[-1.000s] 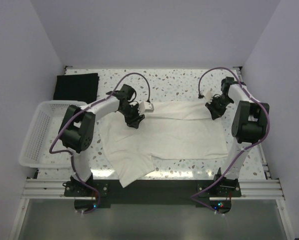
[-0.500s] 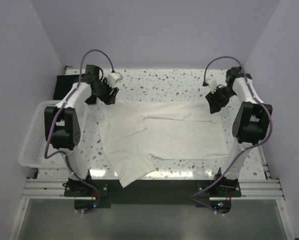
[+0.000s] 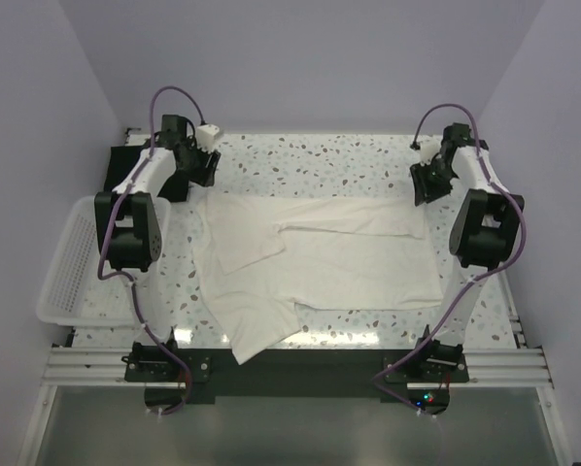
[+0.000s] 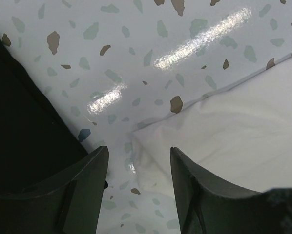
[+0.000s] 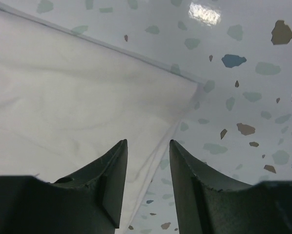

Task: Fold and stack the t-shirts
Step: Fold the tshirt

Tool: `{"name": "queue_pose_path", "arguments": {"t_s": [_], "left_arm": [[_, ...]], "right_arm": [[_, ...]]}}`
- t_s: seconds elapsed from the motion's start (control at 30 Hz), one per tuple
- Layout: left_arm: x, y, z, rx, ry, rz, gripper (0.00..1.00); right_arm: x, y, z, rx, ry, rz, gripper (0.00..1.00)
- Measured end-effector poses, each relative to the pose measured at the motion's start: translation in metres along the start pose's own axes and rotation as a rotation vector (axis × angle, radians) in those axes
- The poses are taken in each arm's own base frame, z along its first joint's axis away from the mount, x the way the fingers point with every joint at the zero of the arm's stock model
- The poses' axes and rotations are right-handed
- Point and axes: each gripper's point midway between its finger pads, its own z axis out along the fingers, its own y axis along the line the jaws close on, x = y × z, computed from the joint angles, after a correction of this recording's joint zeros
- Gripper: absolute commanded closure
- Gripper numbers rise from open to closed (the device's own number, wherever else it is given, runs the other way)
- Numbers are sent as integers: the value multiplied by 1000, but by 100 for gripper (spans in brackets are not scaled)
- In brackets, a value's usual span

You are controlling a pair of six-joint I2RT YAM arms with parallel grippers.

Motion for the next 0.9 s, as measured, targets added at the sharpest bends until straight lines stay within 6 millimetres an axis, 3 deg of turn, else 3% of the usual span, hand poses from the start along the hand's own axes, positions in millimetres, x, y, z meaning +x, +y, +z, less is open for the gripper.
{"name": "queue_pose_path", "arguments": {"t_s": [0.17,0.3,0.53,0.73,0.9], "left_arm": [[1,0,0,-2,6,-19,42],[4,-3,0,11,13,-23,41],[24,-19,6,78,53,-44,41],[40,-28,8,109,94,-60,41],[43,-29,6,111,100,-61,41]], "right_arm": [[21,-15,14,8,59,128,60],[39,-19,12,-14,96,212,57],[84,6,12,-90,200,329,59],[97,21,16,-126,234,376,63],[96,25,18,-137,229,400,64]]}}
